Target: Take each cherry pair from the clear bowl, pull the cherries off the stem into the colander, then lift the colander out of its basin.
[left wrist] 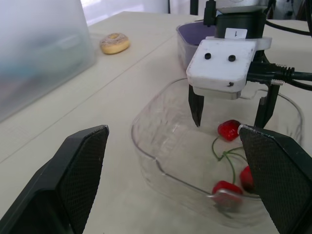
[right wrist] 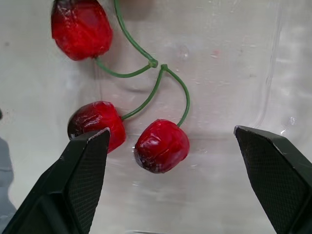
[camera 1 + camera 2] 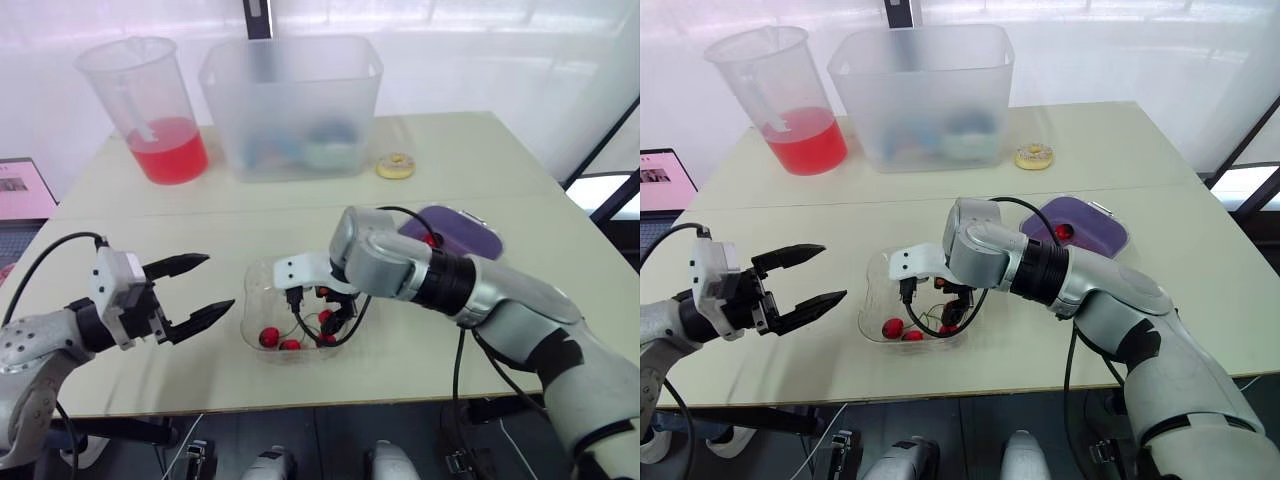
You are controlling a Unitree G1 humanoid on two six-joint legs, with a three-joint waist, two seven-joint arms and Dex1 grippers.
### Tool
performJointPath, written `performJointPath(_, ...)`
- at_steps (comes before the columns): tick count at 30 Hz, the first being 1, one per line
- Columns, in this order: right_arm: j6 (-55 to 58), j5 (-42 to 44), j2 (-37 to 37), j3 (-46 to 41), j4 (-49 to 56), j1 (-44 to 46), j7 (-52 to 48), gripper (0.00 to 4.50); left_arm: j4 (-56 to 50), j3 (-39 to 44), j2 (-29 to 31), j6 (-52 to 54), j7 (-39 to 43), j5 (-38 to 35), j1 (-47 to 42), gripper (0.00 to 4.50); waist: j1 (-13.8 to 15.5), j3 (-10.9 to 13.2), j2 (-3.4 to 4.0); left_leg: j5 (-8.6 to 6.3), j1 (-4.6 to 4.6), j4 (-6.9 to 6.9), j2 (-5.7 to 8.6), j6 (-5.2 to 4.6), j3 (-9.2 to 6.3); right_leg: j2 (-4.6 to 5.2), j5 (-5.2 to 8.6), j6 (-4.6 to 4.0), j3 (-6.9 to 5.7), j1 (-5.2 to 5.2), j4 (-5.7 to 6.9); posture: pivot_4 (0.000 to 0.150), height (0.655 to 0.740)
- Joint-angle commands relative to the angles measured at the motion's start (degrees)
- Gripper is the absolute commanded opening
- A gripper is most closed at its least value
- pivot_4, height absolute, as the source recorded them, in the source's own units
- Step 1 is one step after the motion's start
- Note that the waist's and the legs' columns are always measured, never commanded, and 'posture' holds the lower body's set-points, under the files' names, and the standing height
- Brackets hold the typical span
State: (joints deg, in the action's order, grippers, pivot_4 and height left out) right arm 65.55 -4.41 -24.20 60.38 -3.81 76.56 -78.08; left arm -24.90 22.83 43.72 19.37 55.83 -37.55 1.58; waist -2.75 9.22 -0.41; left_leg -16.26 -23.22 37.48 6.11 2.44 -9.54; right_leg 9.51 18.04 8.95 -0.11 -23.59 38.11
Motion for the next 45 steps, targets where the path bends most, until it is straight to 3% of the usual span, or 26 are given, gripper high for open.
performJointPath(1,-0.15,-0.78,0.21,0.88,-0.37,1.42,0.74,4.35,-0.45,-0.04,-0.32,-1.50,-0.25,0.19,-0.65,4.50,0.01,0.00,0.00,0.00,0.00,0.00,0.00,0.00,0.00,0.00,0.00,0.00,0.00,0.01,0.00,0.150,0.7400)
performJointPath(7,-2.36,-1.35,-0.21,2.38,-1.50,2.02,0.57,4.35,-0.44,-0.68,-0.87,-2.19,-0.67,0.68,-0.82,4.50,0.06,0.00,0.00,0.00,0.00,0.03,0.01,0.00,0.00,0.00,0.00,0.00,0.00,0.02,0.00,0.150,0.7400)
performJointPath(14,-5.81,-2.51,-0.38,3.87,-2.87,1.70,-0.21,1.09,-0.03,-0.94,-1.15,-2.61,-1.39,0.92,-1.98,4.50,0.02,-0.01,-0.01,0.00,-0.01,0.04,0.01,0.00,0.00,0.00,0.00,0.00,0.00,0.02,0.01,0.150,0.7400)
performJointPath(21,-8.07,-1.19,0.41,-0.83,-1.85,2.02,-0.36,1.09,0.15,-0.68,-0.88,-2.36,-1.22,0.74,-2.08,4.50,-0.07,-0.01,-0.01,0.00,0.00,0.04,0.00,0.00,-0.01,-0.01,0.00,0.00,-0.01,0.00,0.01,0.150,0.7400)
performJointPath(26,-11.49,1.24,-1.18,-9.81,-0.52,1.41,-0.04,1.09,0.72,0.69,-0.73,0.71,-3.02,-1.96,-3.66,4.50,0.06,-0.01,-0.01,0.00,-0.01,0.04,0.00,0.00,-0.01,-0.01,0.00,0.00,-0.01,0.01,0.01,0.150,0.7400)
performJointPath(32,-17.91,13.38,-2.83,-31.83,2.84,-3.82,-0.51,1.09,3.14,1.46,0.77,10.49,-9.23,-6.70,-9.04,4.50,0.16,-0.01,-0.02,0.00,-0.05,0.18,0.02,0.00,-0.07,-0.01,0.00,0.00,-0.06,0.07,0.01,0.150,0.7400)
performJointPath(39,-13.86,23.84,2.66,-56.63,-0.32,-8.90,15.11,1.09,5.65,1.94,-0.97,17.89,-18.35,-13.27,-20.80,4.50,0.20,-0.02,-0.04,0.00,-0.07,0.33,0.03,-0.01,-0.15,-0.01,0.00,0.00,-0.11,0.16,0.07,0.150,0.7400)
performJointPath(42,-19.04,21.15,4.45,-59.27,1.23,-12.89,24.30,1.09,7.91,0.83,-2.42,21.63,-22.15,-16.46,-28.03,4.50,0.08,-0.02,-0.04,-0.01,-0.07,0.40,0.04,-0.02,-0.15,-0.01,0.00,0.01,-0.12,0.19,0.10,0.150,0.7400)
performJointPath(45,-28.33,16.93,5.43,-57.94,5.13,-19.04,31.36,1.09,12.81,2.55,-4.78,28.08,-25.46,-27.03,-35.93,4.50,0.00,-0.02,-0.04,-0.01,-0.11,0.46,0.04,-0.02,-0.15,0.00,-0.01,0.01,-0.12,0.15,0.24,0.150,0.7400)
